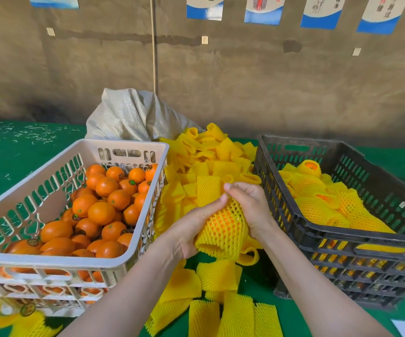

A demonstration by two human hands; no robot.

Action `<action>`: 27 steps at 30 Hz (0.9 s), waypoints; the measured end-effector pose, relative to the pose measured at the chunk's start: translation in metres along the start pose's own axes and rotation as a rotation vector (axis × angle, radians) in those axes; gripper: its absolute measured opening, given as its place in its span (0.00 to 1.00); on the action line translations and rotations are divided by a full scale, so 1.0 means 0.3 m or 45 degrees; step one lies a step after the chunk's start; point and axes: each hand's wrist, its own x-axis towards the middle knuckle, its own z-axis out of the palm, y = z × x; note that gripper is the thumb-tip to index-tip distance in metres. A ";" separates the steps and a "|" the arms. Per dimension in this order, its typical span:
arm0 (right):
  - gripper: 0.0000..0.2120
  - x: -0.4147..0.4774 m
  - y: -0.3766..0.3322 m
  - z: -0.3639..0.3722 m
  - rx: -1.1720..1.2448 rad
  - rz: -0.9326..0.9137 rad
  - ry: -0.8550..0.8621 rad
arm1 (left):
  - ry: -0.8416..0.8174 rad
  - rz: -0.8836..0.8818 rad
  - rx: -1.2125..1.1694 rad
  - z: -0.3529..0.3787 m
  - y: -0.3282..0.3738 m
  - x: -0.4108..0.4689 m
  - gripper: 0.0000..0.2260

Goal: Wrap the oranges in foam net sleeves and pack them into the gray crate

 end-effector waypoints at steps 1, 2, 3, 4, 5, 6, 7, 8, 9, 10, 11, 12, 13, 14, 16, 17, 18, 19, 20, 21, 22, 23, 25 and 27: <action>0.21 0.003 0.003 -0.001 -0.013 -0.013 0.021 | 0.023 0.033 0.031 0.003 0.000 -0.001 0.27; 0.22 0.005 0.012 -0.003 -0.066 -0.052 0.057 | 0.061 0.077 0.072 0.004 0.001 -0.002 0.28; 0.21 0.003 0.022 -0.005 -0.146 -0.106 0.109 | 0.100 0.122 0.102 0.002 0.000 -0.003 0.28; 0.19 -0.003 0.032 -0.003 -0.217 -0.160 0.158 | 0.129 0.165 0.106 0.000 -0.001 -0.004 0.27; 0.15 -0.009 0.043 0.000 -0.256 -0.197 0.203 | 0.153 0.209 0.089 -0.002 -0.003 -0.007 0.25; 0.08 -0.015 0.054 0.005 -0.239 -0.180 0.232 | 0.195 0.241 0.061 -0.004 -0.004 -0.010 0.25; 0.06 -0.024 0.059 0.011 -0.169 -0.090 0.243 | 0.248 0.267 0.028 -0.005 -0.004 -0.010 0.28; 0.13 -0.032 0.070 0.016 -0.070 0.054 0.238 | 0.295 0.290 -0.007 -0.006 -0.003 -0.009 0.33; 0.19 -0.039 0.086 0.021 0.065 0.235 0.208 | 0.332 0.308 -0.041 -0.009 -0.002 -0.007 0.38; 0.24 -0.052 0.098 0.029 0.187 0.379 0.153 | 0.351 0.326 -0.064 -0.007 0.000 -0.008 0.42; 0.28 -0.071 0.101 0.040 0.282 0.458 0.086 | 0.373 0.345 -0.074 -0.007 -0.001 -0.006 0.44; 0.32 -0.089 0.104 0.049 0.305 0.475 0.030 | 0.394 0.359 -0.074 -0.008 -0.003 -0.005 0.43; 0.36 -0.104 0.105 0.060 0.300 0.488 0.011 | 0.410 0.357 -0.074 -0.009 -0.005 -0.004 0.40; 0.40 -0.110 0.106 0.067 0.270 0.505 0.030 | 0.403 0.328 -0.080 -0.011 -0.007 -0.002 0.36; 0.42 -0.116 0.097 0.073 0.175 0.527 0.104 | 0.339 0.241 -0.100 -0.010 -0.008 -0.002 0.29; 0.34 -0.116 0.088 0.075 0.122 0.504 0.124 | 0.334 0.196 -0.097 -0.006 -0.007 -0.004 0.27; 0.23 -0.115 0.083 0.075 0.067 0.474 0.137 | 0.350 0.152 -0.069 -0.004 -0.007 -0.006 0.27; 0.15 -0.114 0.079 0.077 0.001 0.466 0.166 | 0.376 0.113 -0.017 -0.002 -0.008 -0.006 0.27; 0.12 -0.113 0.079 0.076 -0.050 0.458 0.187 | 0.397 0.088 0.039 0.004 -0.008 -0.009 0.27; 0.12 -0.113 0.079 0.075 -0.083 0.461 0.201 | 0.423 0.071 0.091 0.006 -0.008 -0.008 0.27; 0.12 -0.113 0.077 0.075 -0.107 0.448 0.215 | 0.452 0.061 0.136 0.011 -0.007 -0.008 0.28; 0.12 -0.114 0.070 0.076 -0.129 0.432 0.229 | 0.487 0.054 0.175 0.014 -0.005 -0.007 0.29; 0.12 -0.115 0.064 0.073 -0.165 0.405 0.261 | 0.556 0.066 0.205 0.023 -0.006 -0.003 0.33; 0.10 -0.114 0.054 0.072 -0.121 0.396 0.241 | 0.589 0.126 0.139 0.039 -0.008 -0.001 0.34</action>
